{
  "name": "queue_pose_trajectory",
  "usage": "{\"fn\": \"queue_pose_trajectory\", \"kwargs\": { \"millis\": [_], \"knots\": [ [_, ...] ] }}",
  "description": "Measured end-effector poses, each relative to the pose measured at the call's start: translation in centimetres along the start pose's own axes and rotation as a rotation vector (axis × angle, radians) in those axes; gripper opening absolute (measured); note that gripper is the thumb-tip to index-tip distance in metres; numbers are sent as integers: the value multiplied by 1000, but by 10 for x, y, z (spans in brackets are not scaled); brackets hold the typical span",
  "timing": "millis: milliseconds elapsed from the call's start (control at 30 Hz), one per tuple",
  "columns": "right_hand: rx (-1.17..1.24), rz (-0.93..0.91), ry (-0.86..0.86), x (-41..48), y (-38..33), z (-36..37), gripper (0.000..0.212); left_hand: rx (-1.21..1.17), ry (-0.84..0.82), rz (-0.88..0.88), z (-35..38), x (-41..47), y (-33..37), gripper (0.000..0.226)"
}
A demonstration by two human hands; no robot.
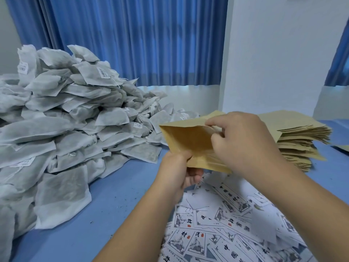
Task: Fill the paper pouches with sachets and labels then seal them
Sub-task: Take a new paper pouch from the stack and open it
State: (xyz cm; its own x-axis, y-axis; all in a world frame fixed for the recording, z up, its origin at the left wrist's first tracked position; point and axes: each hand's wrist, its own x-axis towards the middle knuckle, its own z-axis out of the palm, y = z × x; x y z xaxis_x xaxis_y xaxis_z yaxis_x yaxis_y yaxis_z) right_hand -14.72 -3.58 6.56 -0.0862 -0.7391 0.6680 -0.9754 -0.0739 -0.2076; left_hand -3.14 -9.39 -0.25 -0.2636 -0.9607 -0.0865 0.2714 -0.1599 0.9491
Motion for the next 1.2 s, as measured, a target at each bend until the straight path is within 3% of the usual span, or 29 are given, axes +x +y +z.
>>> {"fn": "queue_pose_trajectory", "kwargs": {
  "millis": [67, 200, 300, 433, 467, 600, 667, 733, 867, 1100, 1200],
  "knots": [
    [22, 6, 6, 2, 4, 0, 28, -10, -9, 1, -3, 1, 0, 5],
    [72, 36, -25, 5, 11, -2, 38, 95, -39, 53, -5, -1, 3, 28],
    [98, 77, -87, 7, 14, -4, 38, 188, -31, 132, -7, -8, 11, 25],
    [113, 90, -116, 6, 14, -7, 28, 271, 152, 289, -27, -4, 23, 29],
    [126, 96, -124, 6, 14, -7, 29, 442, 253, 366, -37, 2, 28, 29],
    [166, 111, -152, 5, 13, -3, 31, 1551, 578, 567, -90, 34, 58, 43],
    [153, 109, -159, 6, 15, -1, 32, 1945, 613, 513, -111, 50, 75, 53],
    [160, 112, -166, 7, 17, 1, 35, 2157, 559, 366, -128, 64, 88, 63],
    [149, 90, -184, 7, 19, 5, 43, 2125, 503, 140, -141, 81, 103, 56],
    [102, 44, -184, 6, 21, 10, 41, 2079, 423, 154, -141, 103, 96, 64],
    [118, 48, -177, 6, 23, 10, 41, 2008, 475, 291, -141, 111, 97, 42]
  ]
}}
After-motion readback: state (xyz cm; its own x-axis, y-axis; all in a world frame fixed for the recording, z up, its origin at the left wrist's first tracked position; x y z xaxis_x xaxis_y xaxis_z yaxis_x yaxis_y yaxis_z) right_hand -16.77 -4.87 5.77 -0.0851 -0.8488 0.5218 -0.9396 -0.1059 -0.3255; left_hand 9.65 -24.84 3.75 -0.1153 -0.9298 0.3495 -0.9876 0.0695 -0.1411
